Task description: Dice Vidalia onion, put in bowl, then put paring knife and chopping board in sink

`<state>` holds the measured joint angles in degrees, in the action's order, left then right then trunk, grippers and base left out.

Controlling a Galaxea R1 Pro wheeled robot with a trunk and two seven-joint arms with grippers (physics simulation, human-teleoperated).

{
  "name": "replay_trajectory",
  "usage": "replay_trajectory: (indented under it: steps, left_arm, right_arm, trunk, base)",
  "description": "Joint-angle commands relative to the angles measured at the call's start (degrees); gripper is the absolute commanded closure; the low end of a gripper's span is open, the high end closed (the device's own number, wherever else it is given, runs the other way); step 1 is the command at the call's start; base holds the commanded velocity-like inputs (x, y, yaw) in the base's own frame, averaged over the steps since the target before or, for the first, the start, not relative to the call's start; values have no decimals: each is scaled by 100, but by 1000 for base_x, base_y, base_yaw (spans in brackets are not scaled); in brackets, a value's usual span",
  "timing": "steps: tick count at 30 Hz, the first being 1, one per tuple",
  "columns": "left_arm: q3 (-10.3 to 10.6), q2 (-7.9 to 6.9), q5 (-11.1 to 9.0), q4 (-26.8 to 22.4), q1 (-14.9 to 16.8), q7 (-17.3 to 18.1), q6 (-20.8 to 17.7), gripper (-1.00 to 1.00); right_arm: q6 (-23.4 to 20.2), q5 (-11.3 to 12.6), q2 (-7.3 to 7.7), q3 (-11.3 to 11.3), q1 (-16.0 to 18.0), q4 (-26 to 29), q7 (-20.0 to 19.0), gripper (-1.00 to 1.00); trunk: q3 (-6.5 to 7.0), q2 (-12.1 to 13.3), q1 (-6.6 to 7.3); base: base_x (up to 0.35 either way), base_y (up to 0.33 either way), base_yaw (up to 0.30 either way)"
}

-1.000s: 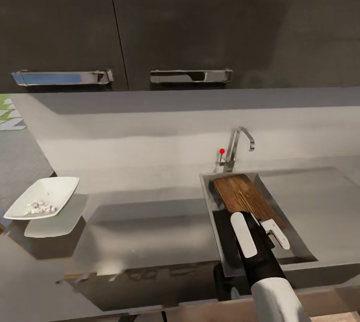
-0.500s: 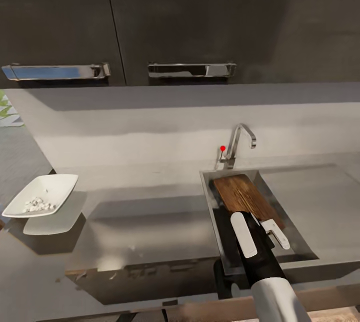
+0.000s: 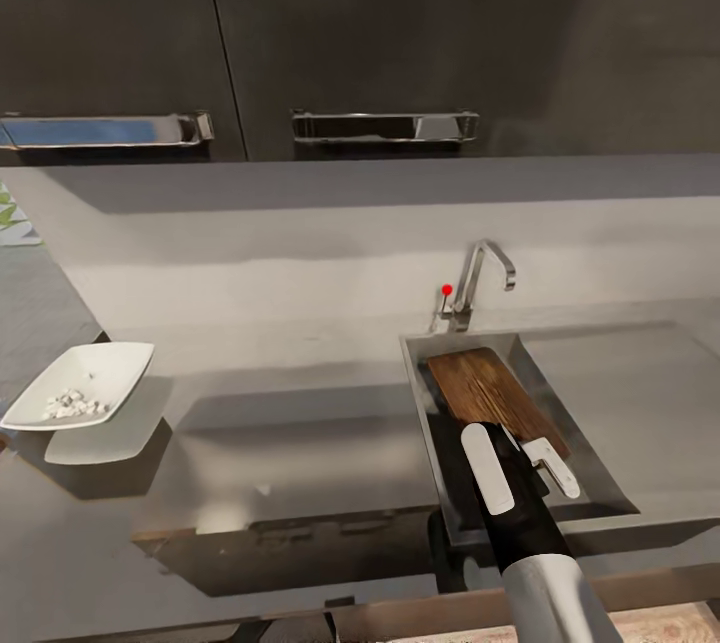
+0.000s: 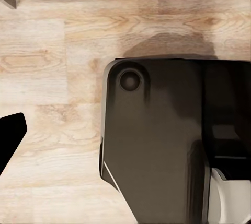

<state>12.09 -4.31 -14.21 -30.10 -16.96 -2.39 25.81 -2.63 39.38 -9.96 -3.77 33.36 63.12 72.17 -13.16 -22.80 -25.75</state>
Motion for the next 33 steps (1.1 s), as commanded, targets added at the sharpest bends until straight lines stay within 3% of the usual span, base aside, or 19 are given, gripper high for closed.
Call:
replay_trajectory:
  steps: [1,33]
  left_arm:
    - [48,-9,-56,-7,-2,-25,12,-100]
    - [48,-9,-56,-4,0,-25,12,-100]
  right_arm:
    - [-27,8,-4,-10,4,8,16,100]
    - [-27,8,-4,-2,4,8,15,100]
  trunk:
    - [-19,-12,-3]
    - [-307,-12,-3]
  base:
    - [0,0,0]
    - [0,0,0]
